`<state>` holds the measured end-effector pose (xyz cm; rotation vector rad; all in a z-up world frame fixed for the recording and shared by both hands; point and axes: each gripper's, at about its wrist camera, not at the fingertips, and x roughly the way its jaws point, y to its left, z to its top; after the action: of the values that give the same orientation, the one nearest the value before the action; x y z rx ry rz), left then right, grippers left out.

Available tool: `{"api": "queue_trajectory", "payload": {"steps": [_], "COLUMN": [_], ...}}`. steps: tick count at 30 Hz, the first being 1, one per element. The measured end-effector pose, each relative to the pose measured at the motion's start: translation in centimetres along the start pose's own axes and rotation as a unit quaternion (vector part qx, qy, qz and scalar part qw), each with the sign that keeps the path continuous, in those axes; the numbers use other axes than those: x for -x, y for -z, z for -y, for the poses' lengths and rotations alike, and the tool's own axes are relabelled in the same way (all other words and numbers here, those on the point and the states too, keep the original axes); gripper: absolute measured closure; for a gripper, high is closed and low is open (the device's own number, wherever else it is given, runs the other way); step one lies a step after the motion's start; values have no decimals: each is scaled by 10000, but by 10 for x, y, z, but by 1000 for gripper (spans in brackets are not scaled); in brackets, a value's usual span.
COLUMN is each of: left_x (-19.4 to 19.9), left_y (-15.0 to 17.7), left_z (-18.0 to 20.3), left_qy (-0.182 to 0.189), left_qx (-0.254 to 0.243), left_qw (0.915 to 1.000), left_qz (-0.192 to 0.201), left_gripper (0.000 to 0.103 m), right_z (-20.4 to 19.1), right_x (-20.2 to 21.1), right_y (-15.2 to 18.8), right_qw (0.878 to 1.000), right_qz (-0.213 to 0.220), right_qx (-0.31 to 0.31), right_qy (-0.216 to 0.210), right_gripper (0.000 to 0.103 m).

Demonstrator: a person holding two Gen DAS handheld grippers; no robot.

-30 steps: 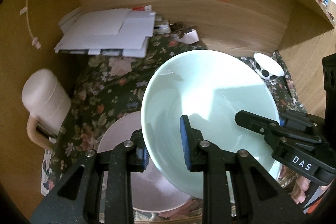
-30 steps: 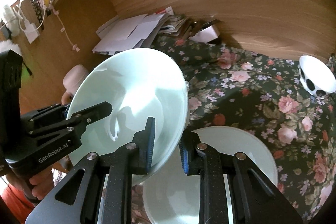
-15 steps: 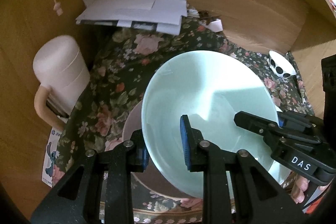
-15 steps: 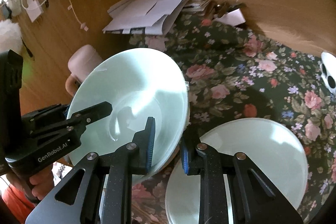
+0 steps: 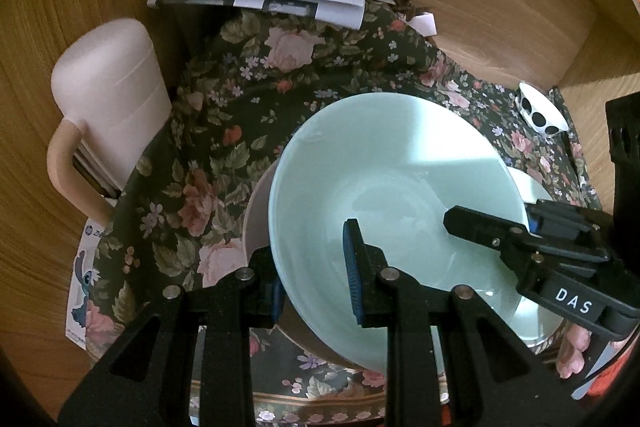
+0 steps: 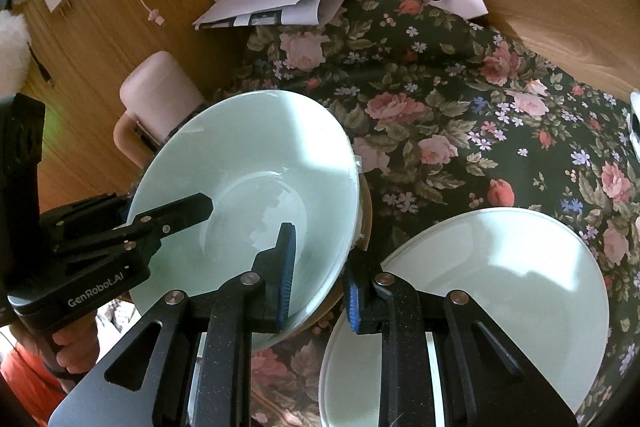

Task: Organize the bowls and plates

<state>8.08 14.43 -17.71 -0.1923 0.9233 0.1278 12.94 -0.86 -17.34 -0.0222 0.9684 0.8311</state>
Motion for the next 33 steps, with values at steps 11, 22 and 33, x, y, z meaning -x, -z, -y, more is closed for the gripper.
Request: {"api": "queue_trajectory", "payload": {"steps": [11, 22, 33], "left_x": [-8, -3, 22], "left_y": [0, -8, -26], "left_z": [-6, -3, 19], "left_qy": [57, -94, -180], "left_qx": [87, -90, -295], "left_qw": [9999, 9999, 9985], "left_qz": [-110, 89, 428], "left_gripper": [79, 79, 77], "right_z": [-6, -6, 13], "right_x": [2, 18, 37], "right_y": [1, -4, -3], "right_qw": [9993, 9982, 9977], "right_qz": [-3, 280, 470], "right_qx": [334, 448, 223], "right_qy": [170, 268, 434], "right_gripper": [78, 78, 67]}}
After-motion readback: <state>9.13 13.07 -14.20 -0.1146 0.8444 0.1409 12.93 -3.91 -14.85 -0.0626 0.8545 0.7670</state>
